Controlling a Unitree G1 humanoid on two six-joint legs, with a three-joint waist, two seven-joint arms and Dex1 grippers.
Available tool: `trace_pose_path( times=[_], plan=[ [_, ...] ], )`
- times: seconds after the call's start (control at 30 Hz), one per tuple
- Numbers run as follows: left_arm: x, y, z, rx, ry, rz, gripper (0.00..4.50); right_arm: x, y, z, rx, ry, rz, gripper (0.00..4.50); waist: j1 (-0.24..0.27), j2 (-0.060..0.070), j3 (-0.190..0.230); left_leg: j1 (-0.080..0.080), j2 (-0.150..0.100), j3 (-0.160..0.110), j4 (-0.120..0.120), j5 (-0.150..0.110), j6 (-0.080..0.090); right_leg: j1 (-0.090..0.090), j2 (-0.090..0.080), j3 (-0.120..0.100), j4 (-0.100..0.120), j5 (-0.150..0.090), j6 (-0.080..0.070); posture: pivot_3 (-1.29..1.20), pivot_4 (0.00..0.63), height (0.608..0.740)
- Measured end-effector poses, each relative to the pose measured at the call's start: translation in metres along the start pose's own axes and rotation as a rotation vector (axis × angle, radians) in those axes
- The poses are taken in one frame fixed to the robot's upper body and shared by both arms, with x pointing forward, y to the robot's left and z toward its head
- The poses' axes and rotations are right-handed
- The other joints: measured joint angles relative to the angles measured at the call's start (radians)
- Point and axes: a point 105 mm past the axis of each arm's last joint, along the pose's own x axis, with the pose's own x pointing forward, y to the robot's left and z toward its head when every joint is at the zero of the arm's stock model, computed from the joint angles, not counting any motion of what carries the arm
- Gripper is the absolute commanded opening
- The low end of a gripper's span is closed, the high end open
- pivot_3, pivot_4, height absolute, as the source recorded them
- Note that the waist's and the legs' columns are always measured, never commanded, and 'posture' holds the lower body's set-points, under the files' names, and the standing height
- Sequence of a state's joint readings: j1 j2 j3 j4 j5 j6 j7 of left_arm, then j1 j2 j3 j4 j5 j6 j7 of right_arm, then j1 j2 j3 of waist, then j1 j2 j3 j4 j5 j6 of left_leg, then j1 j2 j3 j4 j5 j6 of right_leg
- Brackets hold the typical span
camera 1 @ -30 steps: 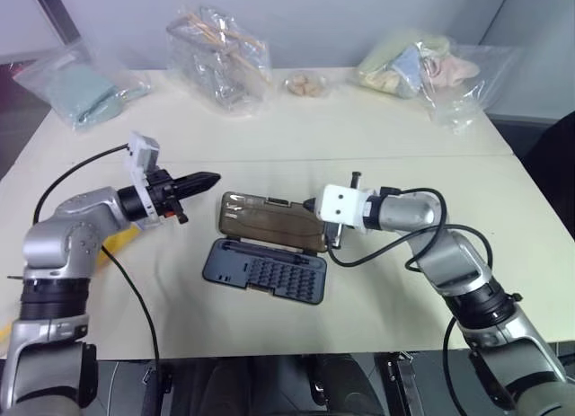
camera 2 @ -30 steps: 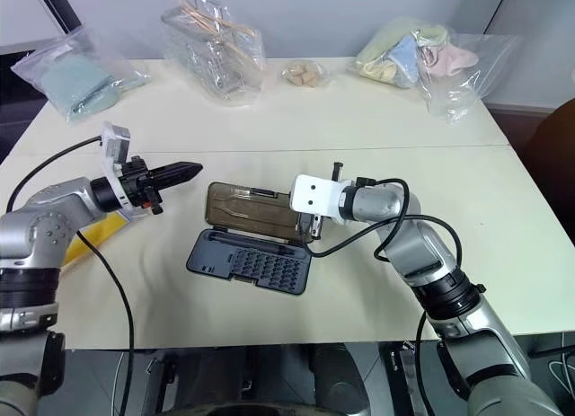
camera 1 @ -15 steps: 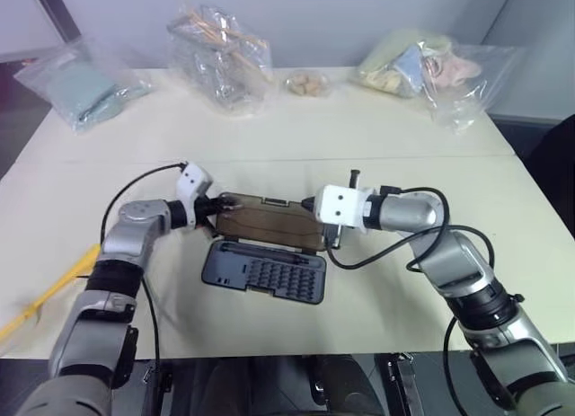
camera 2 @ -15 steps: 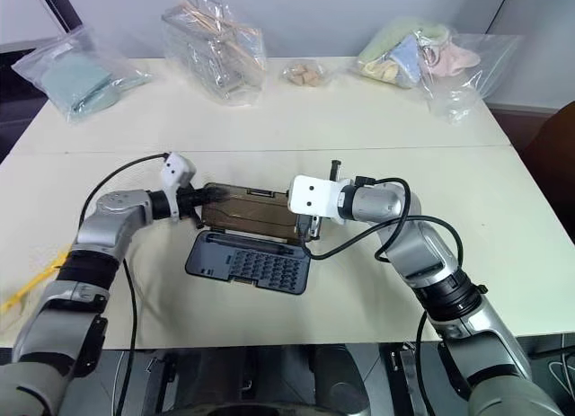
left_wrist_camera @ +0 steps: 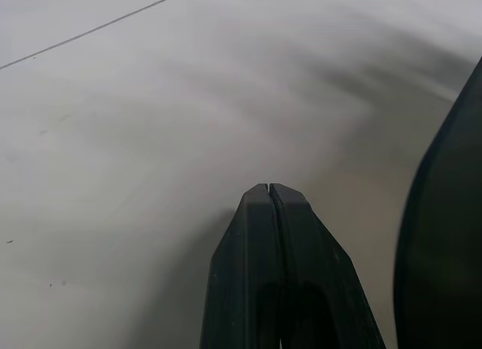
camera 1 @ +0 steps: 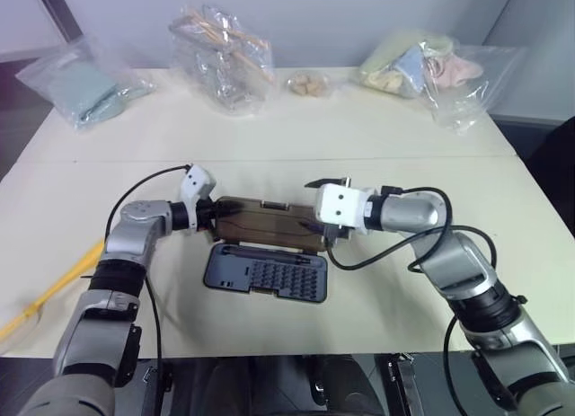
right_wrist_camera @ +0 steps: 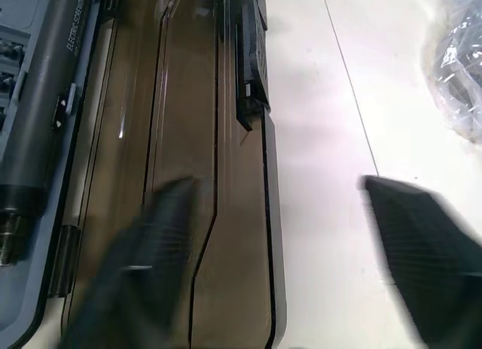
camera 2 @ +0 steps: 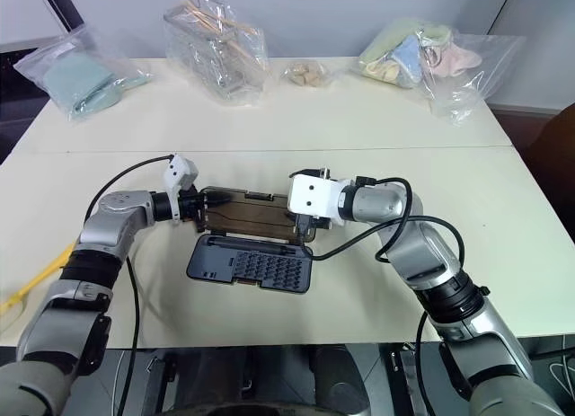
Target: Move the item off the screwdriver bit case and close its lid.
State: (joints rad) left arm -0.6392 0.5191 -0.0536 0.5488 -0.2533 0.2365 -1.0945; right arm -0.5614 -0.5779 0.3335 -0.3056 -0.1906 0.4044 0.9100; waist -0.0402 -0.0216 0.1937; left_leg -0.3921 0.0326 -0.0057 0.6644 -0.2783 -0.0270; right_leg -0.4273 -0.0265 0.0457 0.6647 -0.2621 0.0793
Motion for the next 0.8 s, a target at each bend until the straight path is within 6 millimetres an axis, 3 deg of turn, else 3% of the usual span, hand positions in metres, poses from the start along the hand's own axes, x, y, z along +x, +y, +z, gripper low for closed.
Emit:
trace_pose_path(
  times=[0.13,0.3,0.4,0.5,0.6,0.63,0.73,0.8],
  plan=[
    [0.0,-0.002,0.003,-0.002,-0.01,-0.018,0.0,-0.013,-0.005,0.004,0.053,-0.009,0.007,3.93,0.002,0.0,0.0,0.0,0.0,0.0,0.0,0.0,0.0,0.0,0.0,0.0,0.0,0.0,0.0,0.0,0.15,0.737],
    [-0.019,-0.009,0.03,0.007,-0.065,-0.083,0.0,-0.069,-0.031,0.02,0.198,-0.098,-0.037,3.93,0.006,0.0,0.0,-0.001,0.0,-0.001,0.0,0.0,0.0,0.0,-0.001,-0.001,0.0,0.0,0.0,0.0,0.15,0.737],
    [-0.037,-0.029,0.037,-0.007,-0.061,-0.189,0.0,-0.09,-0.015,0.014,0.299,-0.101,0.027,3.93,0.005,0.0,0.0,0.0,0.001,-0.001,-0.001,0.0,0.0,0.001,0.0,-0.001,-0.001,0.0,0.0,0.0,0.15,0.737],
    [-0.051,-0.048,0.027,-0.035,0.011,-0.286,0.0,-0.097,0.004,0.005,0.416,-0.097,0.098,3.93,-0.003,0.0,0.0,0.001,0.001,0.0,-0.001,0.0,0.0,0.001,0.0,0.0,0.0,0.0,0.0,0.0,0.15,0.737],
    [-0.061,-0.069,0.005,0.0,0.134,-0.39,0.0,-0.101,0.022,0.008,0.471,-0.119,0.169,3.93,-0.004,0.0,0.0,0.002,0.001,0.0,-0.001,0.0,0.0,0.001,0.0,0.0,0.0,-0.001,0.0,0.0,0.15,0.737],
    [-0.058,-0.071,-0.004,0.015,0.164,-0.4,0.0,-0.099,0.031,0.009,0.484,-0.125,0.194,3.93,-0.001,0.0,0.0,0.002,0.001,0.0,-0.001,0.0,0.0,0.001,0.001,0.0,0.0,-0.001,0.0,0.0,0.15,0.737],
    [-0.051,-0.066,-0.006,0.015,0.146,-0.371,0.0,-0.091,0.046,0.014,0.489,-0.132,0.24,3.93,0.006,-0.001,0.001,0.0,0.001,-0.001,0.001,0.0,0.0,0.001,0.001,0.0,-0.001,-0.001,-0.001,0.0,0.15,0.737],
    [-0.04,-0.053,0.008,0.039,0.104,-0.32,0.0,-0.083,0.062,0.02,0.501,-0.151,0.282,3.37,0.018,-0.002,0.001,0.0,0.0,-0.001,0.002,0.0,0.0,0.001,0.001,0.0,-0.001,-0.001,0.0,0.0,0.15,0.737]
  ],
)
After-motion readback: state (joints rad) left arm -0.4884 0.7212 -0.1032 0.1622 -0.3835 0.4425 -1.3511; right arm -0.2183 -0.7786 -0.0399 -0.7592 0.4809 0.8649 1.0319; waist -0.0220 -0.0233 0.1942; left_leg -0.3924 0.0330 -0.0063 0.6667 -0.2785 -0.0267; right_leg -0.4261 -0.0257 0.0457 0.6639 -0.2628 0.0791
